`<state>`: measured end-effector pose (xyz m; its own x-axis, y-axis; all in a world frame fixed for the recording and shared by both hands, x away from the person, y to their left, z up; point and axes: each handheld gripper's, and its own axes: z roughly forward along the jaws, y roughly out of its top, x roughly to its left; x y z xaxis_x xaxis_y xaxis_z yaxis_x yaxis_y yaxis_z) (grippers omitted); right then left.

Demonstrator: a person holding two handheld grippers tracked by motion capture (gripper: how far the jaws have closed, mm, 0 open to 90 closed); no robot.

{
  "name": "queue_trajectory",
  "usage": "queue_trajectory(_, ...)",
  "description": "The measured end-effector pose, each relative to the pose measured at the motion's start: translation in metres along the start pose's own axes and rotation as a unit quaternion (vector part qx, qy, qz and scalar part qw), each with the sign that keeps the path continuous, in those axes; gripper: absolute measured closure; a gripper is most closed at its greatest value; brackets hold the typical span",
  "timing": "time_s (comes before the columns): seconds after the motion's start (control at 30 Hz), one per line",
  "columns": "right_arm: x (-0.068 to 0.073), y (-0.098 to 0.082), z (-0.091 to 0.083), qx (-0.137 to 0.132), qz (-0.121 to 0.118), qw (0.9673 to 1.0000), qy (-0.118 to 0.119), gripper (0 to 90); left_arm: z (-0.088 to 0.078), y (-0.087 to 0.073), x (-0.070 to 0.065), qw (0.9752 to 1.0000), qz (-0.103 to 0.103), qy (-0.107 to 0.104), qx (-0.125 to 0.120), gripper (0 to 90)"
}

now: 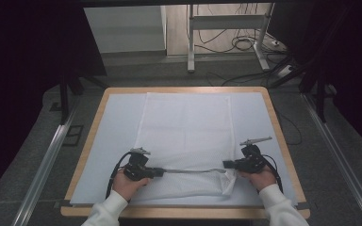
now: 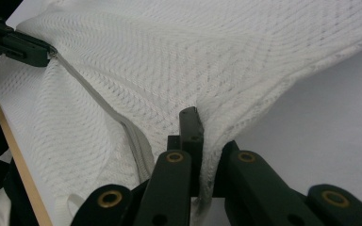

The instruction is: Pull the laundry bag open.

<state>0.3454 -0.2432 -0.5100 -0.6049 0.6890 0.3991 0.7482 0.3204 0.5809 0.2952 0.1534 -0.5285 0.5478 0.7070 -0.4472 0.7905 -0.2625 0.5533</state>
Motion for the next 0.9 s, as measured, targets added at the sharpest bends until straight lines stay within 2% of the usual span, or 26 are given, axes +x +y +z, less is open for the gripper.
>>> queue_trajectory(0.9, -0.001, -0.001, 0.0, 0.001, -0.004, 1.0, 0.0, 87.9, -0.044, -0.025, 0.035, 0.9987, -0.041, 0.011, -0.027, 86.7)
